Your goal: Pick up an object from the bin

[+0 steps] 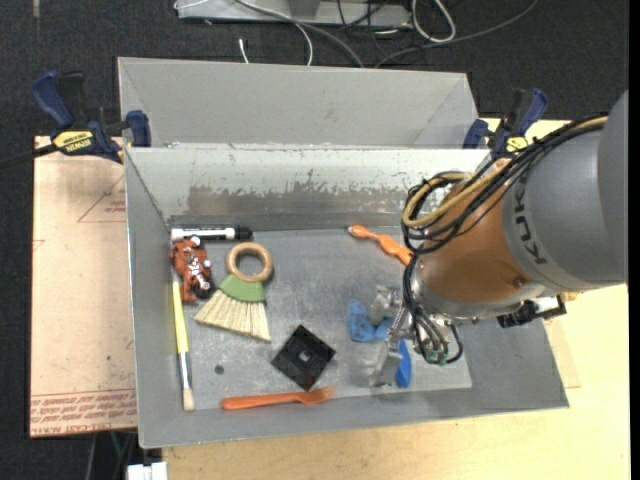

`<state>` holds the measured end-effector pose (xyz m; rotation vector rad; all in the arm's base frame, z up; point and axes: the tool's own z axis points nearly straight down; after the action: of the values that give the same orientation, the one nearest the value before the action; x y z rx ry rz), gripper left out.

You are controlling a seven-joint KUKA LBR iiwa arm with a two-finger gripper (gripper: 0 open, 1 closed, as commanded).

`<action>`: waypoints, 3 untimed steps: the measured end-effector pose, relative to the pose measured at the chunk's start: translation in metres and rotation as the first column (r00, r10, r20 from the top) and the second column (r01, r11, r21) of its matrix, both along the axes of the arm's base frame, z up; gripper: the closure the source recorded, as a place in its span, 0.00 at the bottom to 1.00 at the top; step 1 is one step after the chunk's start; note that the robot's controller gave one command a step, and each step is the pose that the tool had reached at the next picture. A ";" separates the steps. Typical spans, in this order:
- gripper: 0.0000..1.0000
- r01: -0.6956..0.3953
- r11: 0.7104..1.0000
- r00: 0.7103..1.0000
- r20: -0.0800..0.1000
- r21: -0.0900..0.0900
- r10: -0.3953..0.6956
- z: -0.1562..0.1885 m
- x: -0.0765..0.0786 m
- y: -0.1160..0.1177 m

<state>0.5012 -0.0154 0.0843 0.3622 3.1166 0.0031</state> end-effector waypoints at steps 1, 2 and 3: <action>0.00 0.001 1.000 1.000 -0.002 0.000 -0.001 0.026 -0.007 0.012; 0.00 0.092 0.996 0.996 -0.011 0.002 -0.092 0.014 -0.018 0.032; 0.00 0.154 0.988 0.988 -0.003 0.001 -0.154 -0.010 -0.017 0.014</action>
Offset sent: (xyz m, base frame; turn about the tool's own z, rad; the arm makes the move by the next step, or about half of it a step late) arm -0.0177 0.0309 0.0157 0.0954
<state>0.4839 -0.0009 0.0747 0.6028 3.0821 0.0044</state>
